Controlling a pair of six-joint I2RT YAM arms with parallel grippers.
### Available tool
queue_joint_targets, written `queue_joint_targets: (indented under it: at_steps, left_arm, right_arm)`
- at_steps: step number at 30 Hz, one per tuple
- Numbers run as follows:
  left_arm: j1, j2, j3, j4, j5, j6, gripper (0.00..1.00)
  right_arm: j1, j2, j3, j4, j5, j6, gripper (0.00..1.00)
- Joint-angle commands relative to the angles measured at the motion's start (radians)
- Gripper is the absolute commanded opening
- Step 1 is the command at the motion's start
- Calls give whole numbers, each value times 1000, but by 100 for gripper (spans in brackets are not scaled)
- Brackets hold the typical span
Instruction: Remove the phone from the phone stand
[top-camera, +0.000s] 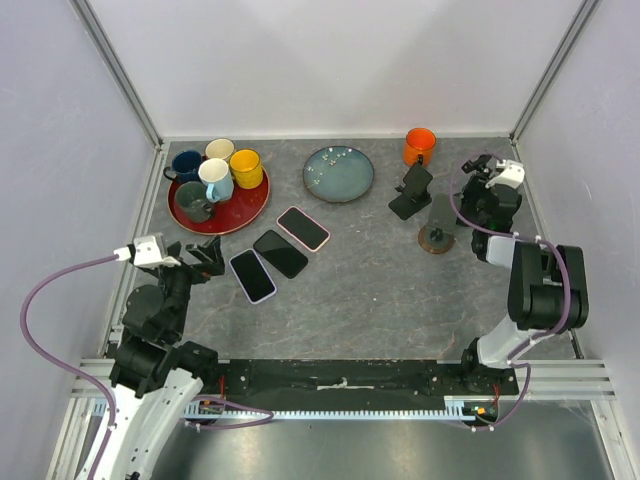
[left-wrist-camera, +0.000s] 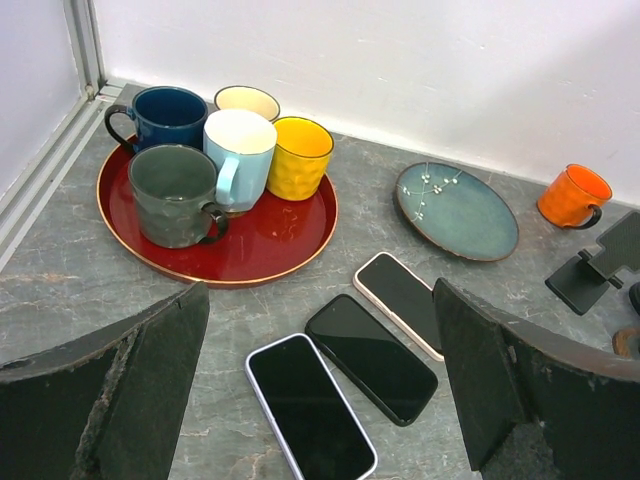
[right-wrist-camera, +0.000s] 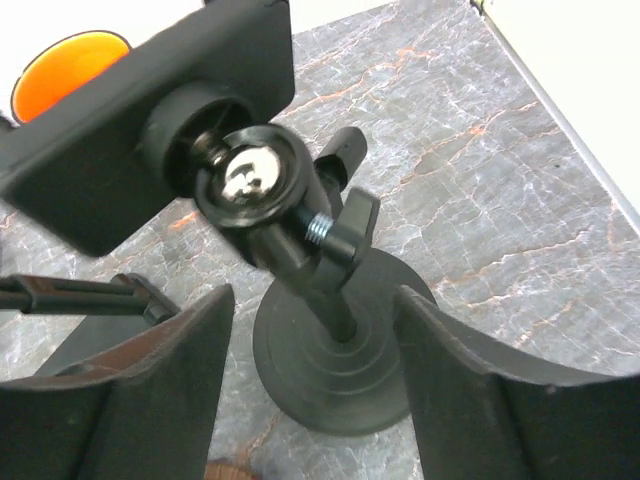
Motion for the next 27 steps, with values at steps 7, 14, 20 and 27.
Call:
queue_joint_targets:
  at_steps: [7, 14, 20, 27]
  left_arm:
    - [8, -54, -7, 31, -26, -11, 98]
    - [9, -93, -10, 32, -31, -20, 100]
    - [9, -112, -16, 31, -31, -19, 100]
    - [9, -168, -27, 60, -32, -13, 100]
  right_arm:
    - [-1, -395, -222, -114, 65, 167, 88]
    - [-3, -688, -252, -352, 225, 218, 98]
    - [-3, -740, -207, -470, 317, 267, 98]
    - [2, -963, -129, -549, 292, 280, 98]
